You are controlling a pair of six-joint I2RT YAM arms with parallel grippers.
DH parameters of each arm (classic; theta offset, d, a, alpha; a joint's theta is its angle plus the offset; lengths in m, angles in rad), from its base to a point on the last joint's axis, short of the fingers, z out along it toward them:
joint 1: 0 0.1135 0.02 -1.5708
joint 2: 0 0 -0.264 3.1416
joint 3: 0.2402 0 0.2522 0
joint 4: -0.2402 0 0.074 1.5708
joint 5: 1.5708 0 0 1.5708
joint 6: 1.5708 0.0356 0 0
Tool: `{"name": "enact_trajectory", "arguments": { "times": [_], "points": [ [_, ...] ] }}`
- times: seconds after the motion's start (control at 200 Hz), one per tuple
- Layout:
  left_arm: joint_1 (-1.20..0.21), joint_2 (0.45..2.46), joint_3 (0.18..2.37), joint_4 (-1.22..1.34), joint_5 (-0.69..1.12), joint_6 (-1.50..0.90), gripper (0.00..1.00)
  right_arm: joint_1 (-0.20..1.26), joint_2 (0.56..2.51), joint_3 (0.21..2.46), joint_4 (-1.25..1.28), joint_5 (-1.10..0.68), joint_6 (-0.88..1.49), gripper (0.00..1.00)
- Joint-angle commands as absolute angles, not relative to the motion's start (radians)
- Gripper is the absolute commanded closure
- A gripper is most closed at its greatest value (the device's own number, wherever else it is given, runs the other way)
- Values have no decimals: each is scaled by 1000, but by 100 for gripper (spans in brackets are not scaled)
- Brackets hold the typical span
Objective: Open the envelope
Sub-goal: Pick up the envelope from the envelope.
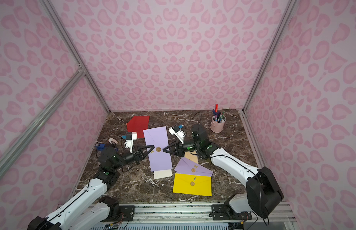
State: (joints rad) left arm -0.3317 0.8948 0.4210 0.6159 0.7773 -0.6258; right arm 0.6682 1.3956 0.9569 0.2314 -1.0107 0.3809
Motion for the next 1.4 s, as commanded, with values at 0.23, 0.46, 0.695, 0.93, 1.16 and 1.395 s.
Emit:
{"name": "enact_trajectory", "arguments": {
  "times": [0.23,0.46,0.695,0.93,1.16,1.395],
  "points": [
    [-338,886,405,702,821,-653,96,669,1442,1045,240,-1051,366,79],
    [-340,876,402,700,812,-652,96,670,1473,1073,278,-1056,399,87],
    [-340,879,405,676,797,-637,95,670,1484,1071,312,-1057,422,100],
    [-340,893,432,589,761,-597,66,670,1480,1073,300,-1050,418,100],
    [-340,880,461,486,671,-536,22,644,1488,1070,263,-985,432,100],
    [-340,848,480,354,551,-477,19,630,1502,1056,273,-913,479,100]
  ]
}}
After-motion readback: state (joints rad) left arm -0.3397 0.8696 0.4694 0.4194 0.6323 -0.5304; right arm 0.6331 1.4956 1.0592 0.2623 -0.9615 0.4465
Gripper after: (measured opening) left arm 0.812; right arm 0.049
